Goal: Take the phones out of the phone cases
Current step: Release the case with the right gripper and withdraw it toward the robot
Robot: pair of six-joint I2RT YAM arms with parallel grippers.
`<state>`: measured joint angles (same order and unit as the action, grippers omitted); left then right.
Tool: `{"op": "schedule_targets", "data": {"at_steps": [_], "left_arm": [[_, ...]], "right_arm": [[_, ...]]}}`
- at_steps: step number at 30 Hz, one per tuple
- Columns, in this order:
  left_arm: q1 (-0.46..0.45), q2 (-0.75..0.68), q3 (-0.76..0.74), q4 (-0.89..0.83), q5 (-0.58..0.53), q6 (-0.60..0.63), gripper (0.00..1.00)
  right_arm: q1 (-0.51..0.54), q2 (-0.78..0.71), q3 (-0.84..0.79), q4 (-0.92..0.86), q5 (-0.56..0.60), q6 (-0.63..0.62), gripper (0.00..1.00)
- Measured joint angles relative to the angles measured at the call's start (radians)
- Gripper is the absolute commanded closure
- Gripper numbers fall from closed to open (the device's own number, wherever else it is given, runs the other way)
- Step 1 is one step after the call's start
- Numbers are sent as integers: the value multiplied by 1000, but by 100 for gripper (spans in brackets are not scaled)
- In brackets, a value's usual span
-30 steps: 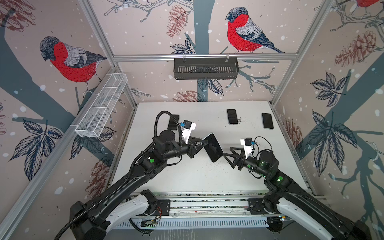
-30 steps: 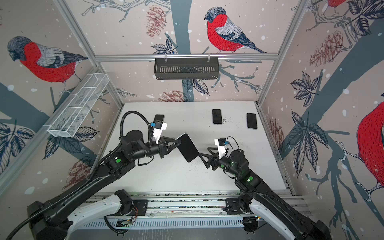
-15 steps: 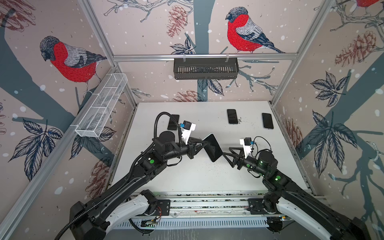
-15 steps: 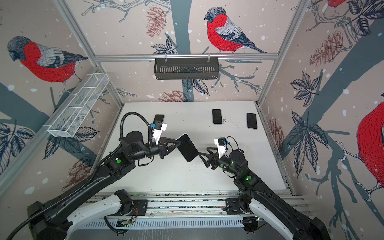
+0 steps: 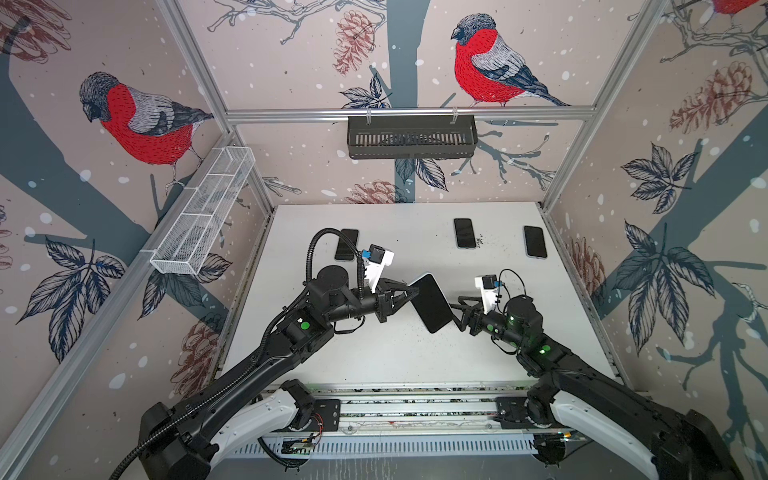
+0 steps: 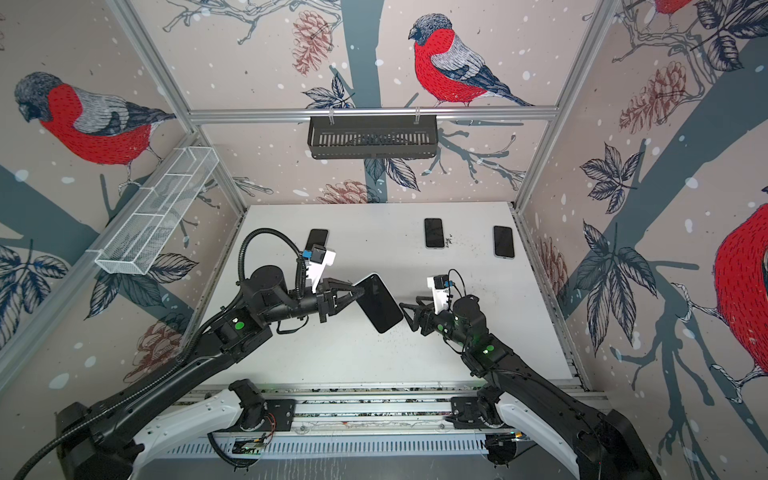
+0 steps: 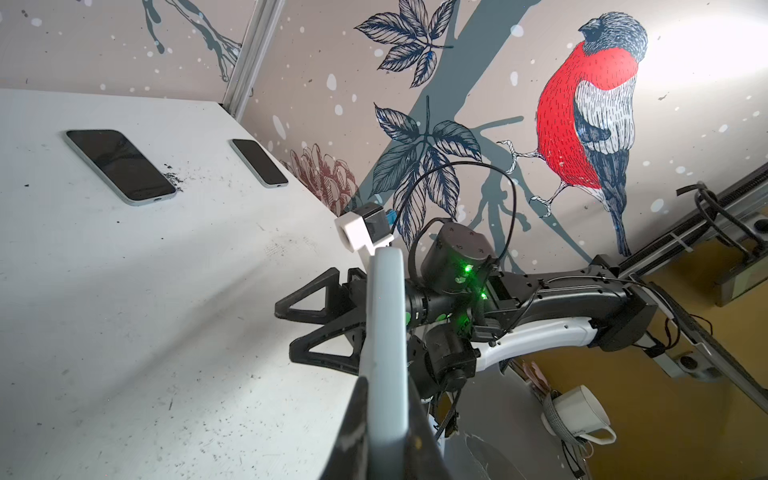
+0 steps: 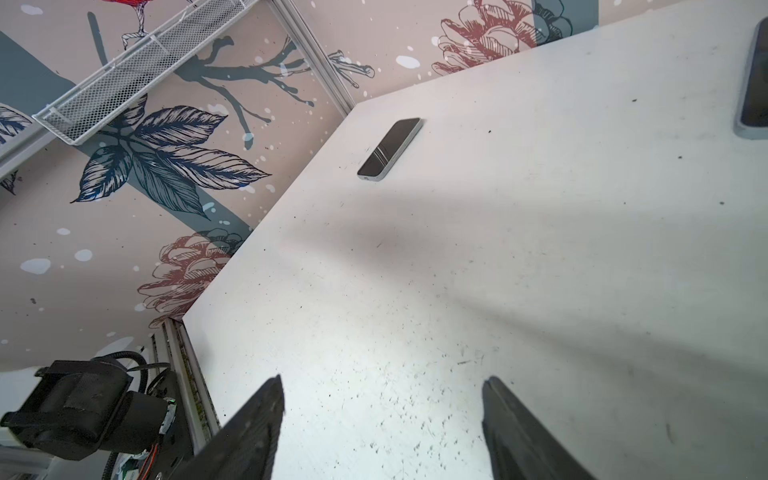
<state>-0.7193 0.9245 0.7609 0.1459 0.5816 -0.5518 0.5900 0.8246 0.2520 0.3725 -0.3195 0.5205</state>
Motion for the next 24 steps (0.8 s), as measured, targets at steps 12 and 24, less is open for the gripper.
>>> {"op": "schedule_targets", "data": {"at_steps": [12, 24], "left_arm": [[2, 5, -10, 6, 17, -24, 100], [42, 47, -10, 24, 65, -72, 100]], "right_arm": [[-35, -54, 6, -31, -16, -6, 17], [-55, -282, 9, -126, -53, 3, 11]]}}
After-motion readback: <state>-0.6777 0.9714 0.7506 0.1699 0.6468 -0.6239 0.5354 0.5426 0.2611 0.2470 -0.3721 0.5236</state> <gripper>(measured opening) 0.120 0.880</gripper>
